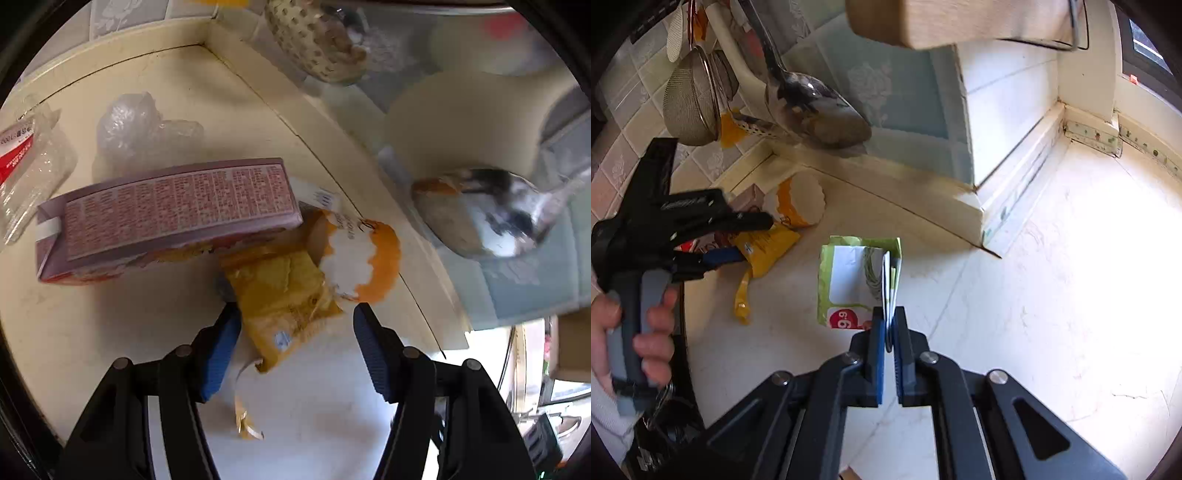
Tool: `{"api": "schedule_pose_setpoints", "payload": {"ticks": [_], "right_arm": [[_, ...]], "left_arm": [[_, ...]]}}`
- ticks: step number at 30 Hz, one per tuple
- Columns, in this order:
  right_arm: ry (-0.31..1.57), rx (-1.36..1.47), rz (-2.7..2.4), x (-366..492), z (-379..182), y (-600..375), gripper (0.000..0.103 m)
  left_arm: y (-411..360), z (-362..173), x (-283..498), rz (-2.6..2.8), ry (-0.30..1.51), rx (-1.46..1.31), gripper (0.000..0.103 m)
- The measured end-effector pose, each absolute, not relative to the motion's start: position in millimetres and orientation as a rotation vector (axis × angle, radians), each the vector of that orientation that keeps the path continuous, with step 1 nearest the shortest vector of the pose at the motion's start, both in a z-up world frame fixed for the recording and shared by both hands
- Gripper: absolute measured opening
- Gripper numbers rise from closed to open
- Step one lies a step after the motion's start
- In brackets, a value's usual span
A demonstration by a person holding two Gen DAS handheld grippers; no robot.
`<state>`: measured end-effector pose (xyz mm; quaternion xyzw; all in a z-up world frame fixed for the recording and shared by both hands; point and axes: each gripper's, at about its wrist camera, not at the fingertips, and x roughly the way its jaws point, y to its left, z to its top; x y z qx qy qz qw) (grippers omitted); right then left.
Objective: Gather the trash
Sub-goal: 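Grasp the green-white packet with the right gripper while the left grasps the yellow snack bag, then carry the packet and snack bag down over the floor bin with both grippers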
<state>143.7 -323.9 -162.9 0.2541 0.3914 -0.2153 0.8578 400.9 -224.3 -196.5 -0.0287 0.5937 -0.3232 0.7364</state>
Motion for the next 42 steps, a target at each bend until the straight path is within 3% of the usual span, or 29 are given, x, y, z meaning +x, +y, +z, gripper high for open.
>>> {"api": "schedule_pose_setpoints", "payload": {"ticks": [2, 5, 7, 10, 18, 29, 42], "right_arm": [[0.831, 0.532, -0.452, 140, -164, -324, 0.004], [0.838, 0.53, -0.45, 138, -165, -322, 0.004], [0.844, 0.523, -0.442, 137, -166, -320, 0.004], [0.846, 0.52, -0.43, 140, -167, -317, 0.004], [0.834, 0.507, -0.357, 133, -159, -313, 0.004], [0.811, 0.432, -0.242, 85, -130, -279, 0.004], [0.814, 0.408, -0.302, -33, -126, -182, 0.004]], "left_arm": [[-227, -201, 403, -0.693, 1.304, -0.057, 0.059], [-232, -201, 402, -0.675, 1.273, -0.041, 0.047], [-235, -202, 399, -0.672, 1.273, -0.034, 0.018], [-233, -199, 390, -0.653, 1.249, -0.031, 0.007], [-210, -170, 348, -0.626, 1.184, -0.043, 0.003], [-146, -112, 222, -0.656, 1.114, 0.005, 0.003], [-71, -124, 70, -0.874, 1.164, 0.165, 0.003]]}}
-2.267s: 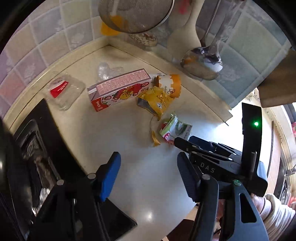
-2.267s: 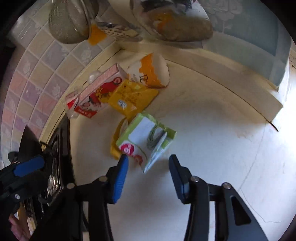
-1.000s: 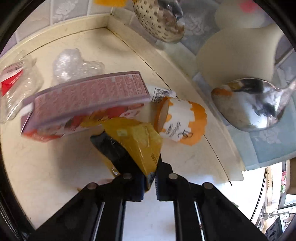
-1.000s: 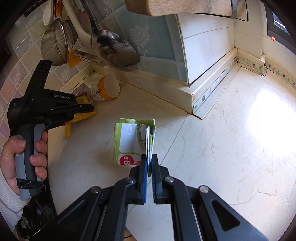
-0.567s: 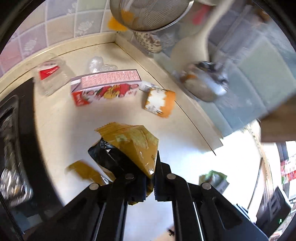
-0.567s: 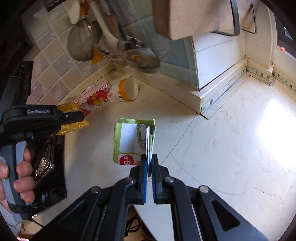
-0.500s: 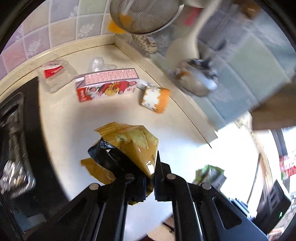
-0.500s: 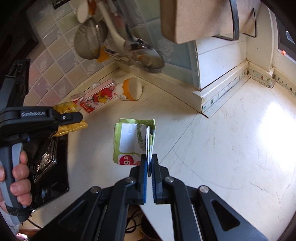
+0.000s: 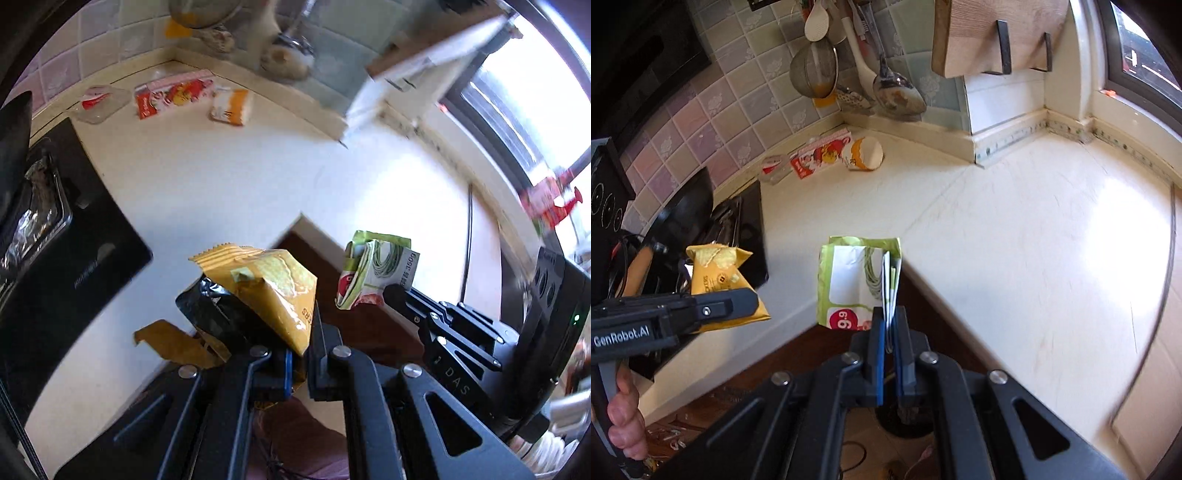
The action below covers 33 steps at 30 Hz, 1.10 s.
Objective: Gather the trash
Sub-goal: 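Carry the packet and snack bag down over the floor bin with both grippers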
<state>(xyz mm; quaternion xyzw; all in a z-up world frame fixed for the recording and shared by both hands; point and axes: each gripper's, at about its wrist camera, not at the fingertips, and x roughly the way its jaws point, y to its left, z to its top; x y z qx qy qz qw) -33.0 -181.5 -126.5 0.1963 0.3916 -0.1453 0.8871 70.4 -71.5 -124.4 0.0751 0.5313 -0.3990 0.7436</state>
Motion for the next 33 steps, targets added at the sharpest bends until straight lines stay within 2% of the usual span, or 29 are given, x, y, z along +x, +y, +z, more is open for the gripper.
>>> {"api": "schedule_pose_setpoints", "payload": {"ticks": [11, 24, 33], "right_arm": [[0.917, 0.336, -0.347, -101, -160, -122, 0.004], [1.063, 0.358, -0.358, -104, -228, -126, 0.004], [1.165, 0.358, -0.313, -95, -293, -128, 0.004]], "left_arm": [[-43, -165, 7, -0.963, 1.228, 0.26, 0.003], [-64, -225, 2, -0.958, 1.272, 0.333, 0.003], [-83, -291, -2, -0.944, 1.277, 0.402, 0.004]]}}
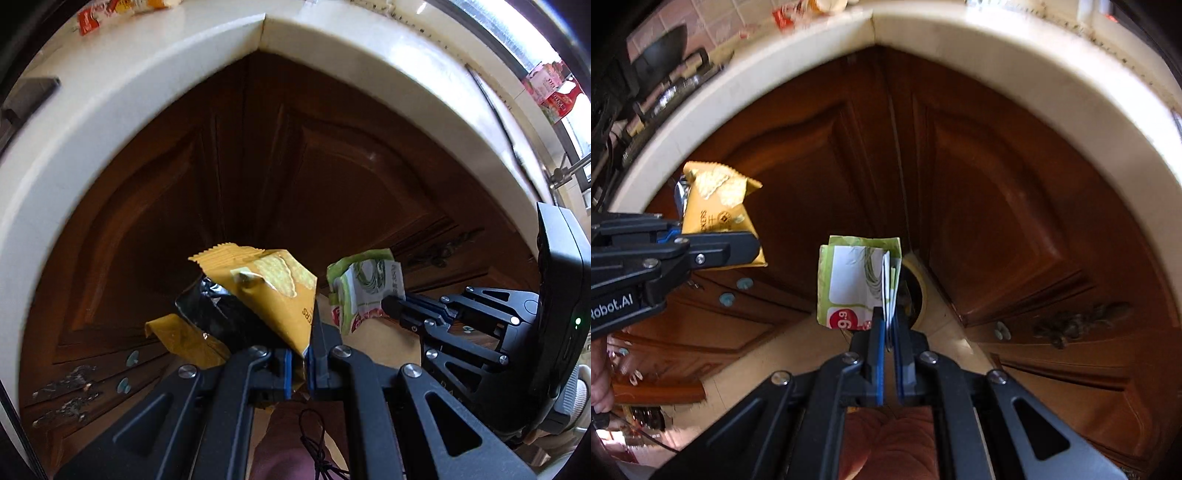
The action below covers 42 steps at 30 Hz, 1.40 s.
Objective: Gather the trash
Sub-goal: 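Carry the packet and snack bag down over the floor bin with both grippers, then open the right gripper over the bin while the left releases the snack bag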
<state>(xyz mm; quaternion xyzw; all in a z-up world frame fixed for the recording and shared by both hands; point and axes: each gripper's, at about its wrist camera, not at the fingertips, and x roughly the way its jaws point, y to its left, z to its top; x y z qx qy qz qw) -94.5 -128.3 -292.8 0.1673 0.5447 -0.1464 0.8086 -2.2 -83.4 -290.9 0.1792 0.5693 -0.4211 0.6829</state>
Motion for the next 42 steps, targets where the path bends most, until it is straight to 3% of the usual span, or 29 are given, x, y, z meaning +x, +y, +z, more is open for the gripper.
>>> {"api": "schedule_pose_setpoints", "payload": {"ticks": [18, 20, 22, 25, 30, 36, 42], "right_arm": [[1.37, 0.358, -0.164, -26, -475, -154, 0.004], [1.379, 0.346, -0.138, -15, -492, -152, 0.004], [1.391, 0.321, -0.123, -5, -506, -148, 0.006], [1.417, 0.304, -0.107, -4, -525, -147, 0.008], [1.435, 0.329, -0.088, -4, -533, -154, 0.027], [1.439, 0.369, -0.093, -20, -517, -158, 0.027], [1.392, 0.408, -0.105, -47, -448, -160, 0.027]], "left_arm": [[-86, -485, 30, -0.818, 1.375, 0.315, 0.006], [-89, -499, 32, -0.81, 1.368, 0.328, 0.022], [-85, -510, 36, -0.795, 1.359, 0.333, 0.063], [-77, -518, 44, -0.754, 1.354, 0.329, 0.078], [-69, -525, 39, -0.715, 1.367, 0.359, 0.08], [-58, -504, 26, -0.691, 1.373, 0.344, 0.08], [-48, -445, 11, -0.687, 1.354, 0.319, 0.08]]}}
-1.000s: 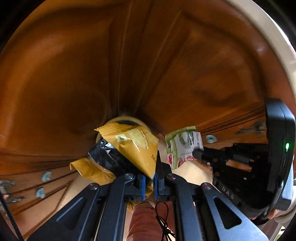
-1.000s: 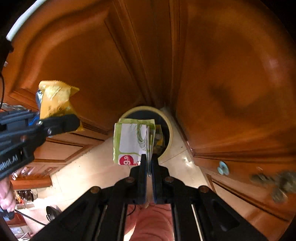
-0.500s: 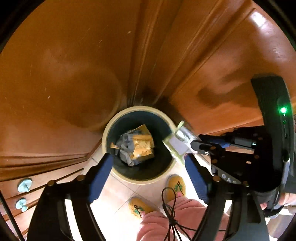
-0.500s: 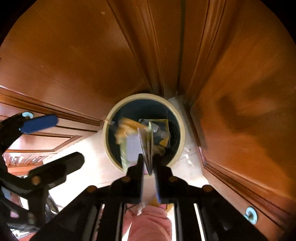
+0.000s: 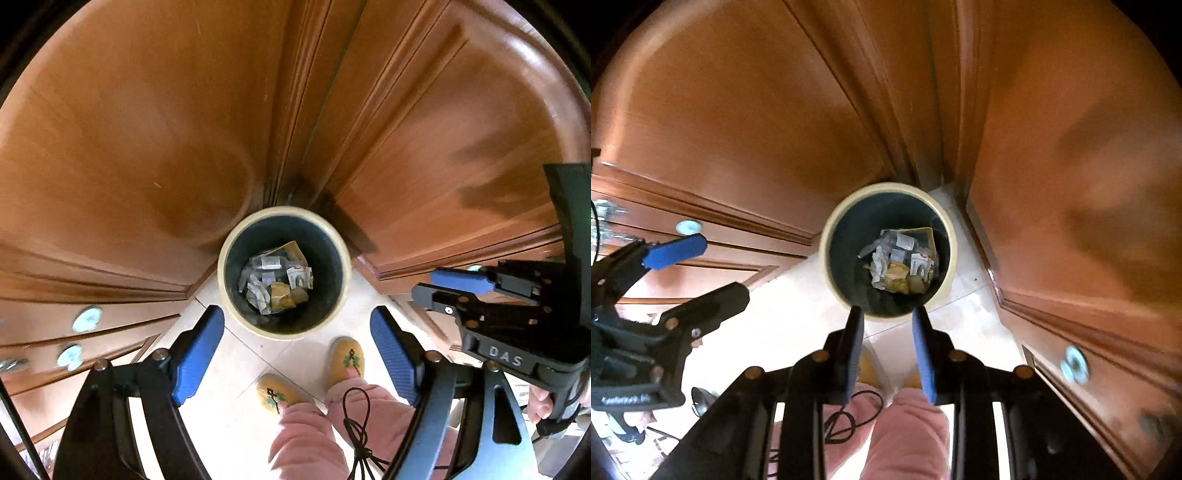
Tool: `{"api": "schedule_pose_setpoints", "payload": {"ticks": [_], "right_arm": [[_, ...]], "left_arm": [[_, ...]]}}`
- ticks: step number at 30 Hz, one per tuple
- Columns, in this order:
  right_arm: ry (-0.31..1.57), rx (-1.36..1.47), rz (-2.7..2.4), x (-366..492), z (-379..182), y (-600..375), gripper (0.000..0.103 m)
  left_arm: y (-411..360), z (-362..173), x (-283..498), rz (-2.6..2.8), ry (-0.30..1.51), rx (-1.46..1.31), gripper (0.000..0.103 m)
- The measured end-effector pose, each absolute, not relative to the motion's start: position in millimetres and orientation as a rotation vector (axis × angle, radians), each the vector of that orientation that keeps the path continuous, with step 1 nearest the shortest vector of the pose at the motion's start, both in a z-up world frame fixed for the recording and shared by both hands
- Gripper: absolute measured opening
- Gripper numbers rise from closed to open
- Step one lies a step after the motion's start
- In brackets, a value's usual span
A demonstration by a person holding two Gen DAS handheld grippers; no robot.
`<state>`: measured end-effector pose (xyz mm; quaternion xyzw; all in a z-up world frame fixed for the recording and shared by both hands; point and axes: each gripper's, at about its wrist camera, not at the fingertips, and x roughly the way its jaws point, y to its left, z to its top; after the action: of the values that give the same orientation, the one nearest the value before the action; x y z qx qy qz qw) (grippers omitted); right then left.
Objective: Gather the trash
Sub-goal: 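Open the right gripper over the bin while the left releases the snack bag, then move both tools back up to the counter toward the carton and cup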
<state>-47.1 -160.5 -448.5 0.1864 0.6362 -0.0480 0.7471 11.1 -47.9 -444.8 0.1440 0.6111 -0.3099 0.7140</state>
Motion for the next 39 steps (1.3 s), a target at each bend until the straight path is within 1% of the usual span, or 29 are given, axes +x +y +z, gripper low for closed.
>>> {"api": "schedule_pose_setpoints", "payload": {"ticks": [3, 4, 7, 14, 18, 20, 24, 30, 36, 39], "right_arm": [[1.352, 0.408, -0.116, -57, -404, -160, 0.027], [1.327, 0.406, -0.123, -61, -379, -159, 0.027], [1.272, 0.404, -0.138, -67, -328, -159, 0.027], [1.06, 0.376, -0.205, -63, -193, -165, 0.027], [0.945, 0.372, -0.225, -51, -138, -172, 0.027], [0.887, 0.345, -0.232, -40, -113, -174, 0.027], [0.815, 0.314, -0.215, -13, -82, -178, 0.028], [0.752, 0.285, -0.151, 26, -50, -193, 0.028], [0.729, 0.244, -0.072, 65, -28, -221, 0.028], [0.74, 0.256, -0.026, 85, -27, -235, 0.028]], "left_arm": [[-43, -394, 5, -0.702, 1.319, 0.31, 0.08], [-42, -380, 6, -0.71, 1.308, 0.31, 0.08], [-40, -327, 2, -0.737, 1.261, 0.318, 0.08], [-43, -211, 9, -0.791, 1.138, 0.301, 0.08], [-46, -150, 30, -0.793, 1.056, 0.297, 0.08], [-48, -127, 39, -0.782, 1.042, 0.28, 0.08], [-56, -91, 66, -0.776, 1.016, 0.254, 0.08], [-74, -58, 100, -0.736, 0.958, 0.256, 0.081], [-99, -45, 151, -0.649, 0.941, 0.198, 0.081], [-107, -41, 170, -0.602, 0.932, 0.194, 0.081]]}}
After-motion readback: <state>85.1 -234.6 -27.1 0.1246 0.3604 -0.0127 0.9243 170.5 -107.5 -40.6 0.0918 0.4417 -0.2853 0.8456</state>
